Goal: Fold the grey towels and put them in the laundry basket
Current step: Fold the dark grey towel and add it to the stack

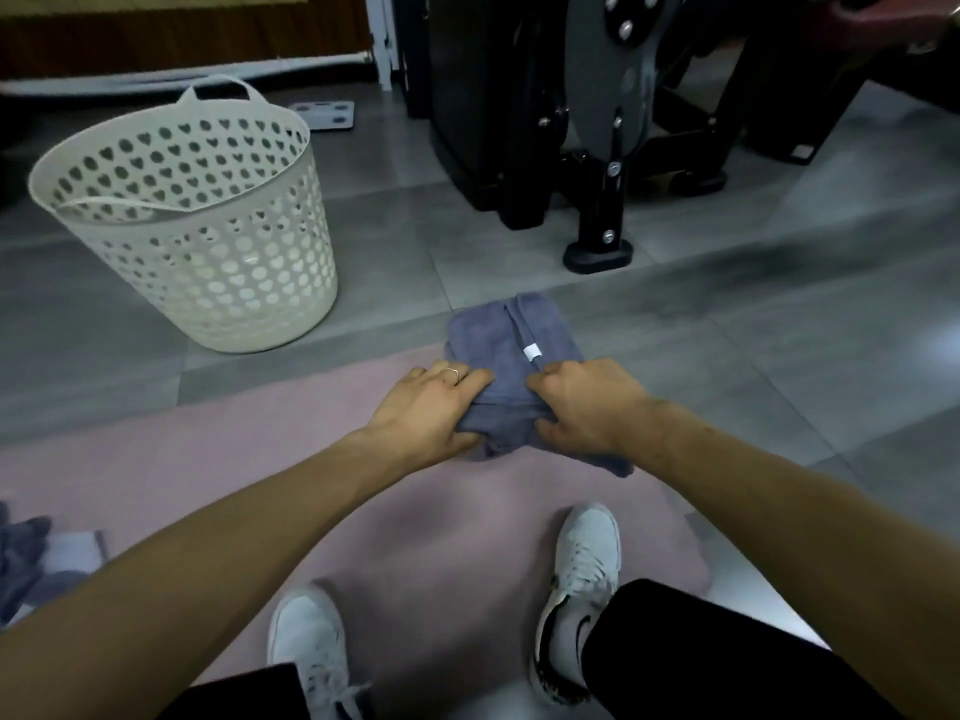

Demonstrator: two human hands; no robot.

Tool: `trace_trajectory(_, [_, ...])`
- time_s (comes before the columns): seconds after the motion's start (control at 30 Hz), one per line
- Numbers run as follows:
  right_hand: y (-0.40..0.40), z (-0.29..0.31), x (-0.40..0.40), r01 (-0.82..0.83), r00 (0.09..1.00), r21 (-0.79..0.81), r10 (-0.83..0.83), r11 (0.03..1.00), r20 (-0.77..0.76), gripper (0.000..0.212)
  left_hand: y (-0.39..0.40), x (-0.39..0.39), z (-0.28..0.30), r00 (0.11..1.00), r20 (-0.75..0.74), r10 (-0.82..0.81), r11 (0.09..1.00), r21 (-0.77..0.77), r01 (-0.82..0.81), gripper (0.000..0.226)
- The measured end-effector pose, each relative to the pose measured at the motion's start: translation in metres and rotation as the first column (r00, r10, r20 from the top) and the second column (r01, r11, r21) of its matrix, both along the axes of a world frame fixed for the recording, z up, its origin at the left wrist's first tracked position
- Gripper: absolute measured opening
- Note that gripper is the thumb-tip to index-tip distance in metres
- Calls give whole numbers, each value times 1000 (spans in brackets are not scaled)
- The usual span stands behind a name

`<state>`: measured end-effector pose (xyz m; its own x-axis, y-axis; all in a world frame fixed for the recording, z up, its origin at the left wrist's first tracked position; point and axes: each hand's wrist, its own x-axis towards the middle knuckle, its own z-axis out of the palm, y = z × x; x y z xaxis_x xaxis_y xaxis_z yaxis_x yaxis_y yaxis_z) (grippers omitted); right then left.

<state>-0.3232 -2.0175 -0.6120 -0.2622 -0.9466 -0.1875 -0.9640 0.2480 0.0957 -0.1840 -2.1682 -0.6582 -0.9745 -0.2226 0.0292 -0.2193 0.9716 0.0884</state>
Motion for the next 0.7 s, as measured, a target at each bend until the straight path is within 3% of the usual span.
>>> trace_trajectory(0.13, [-17, -22, -54, 177, 984, -33, -177, 984, 2, 29, -25, -63, -36, 981, 34, 189, 982, 19, -190, 93])
trace_trajectory(0.23, [-41, -39, -96, 303, 951, -97, -307, 948, -29, 30, -52, -104, -75, 938, 131, 320, 931, 140, -337, 101])
trace_trajectory(0.4, [-92, -64, -145, 474, 858, -379, -513, 795, -1, 30, -84, -156, -110, 936, 263, 235, 958, 102, -269, 72])
trace_trajectory(0.5, [-112, -89, -159, 449, 809, -499, -575, 741, -126, 29, -97, -179, -130, 929, 310, 202, 970, 67, -233, 81])
trace_trajectory(0.57, [-117, -121, -160, 467, 820, -389, -553, 794, -146, 35, -100, -187, -148, 904, 377, 202, 970, 50, -237, 92])
trace_trajectory(0.67, [-110, -181, -150, 465, 884, -39, -462, 884, 66, 58, -100, -193, -170, 906, 372, 202, 963, 93, -253, 99])
trace_trajectory(0.7, [-106, -192, -147, 456, 882, -19, -449, 890, 144, 62, -102, -194, -175, 915, 351, 199, 962, 108, -251, 100])
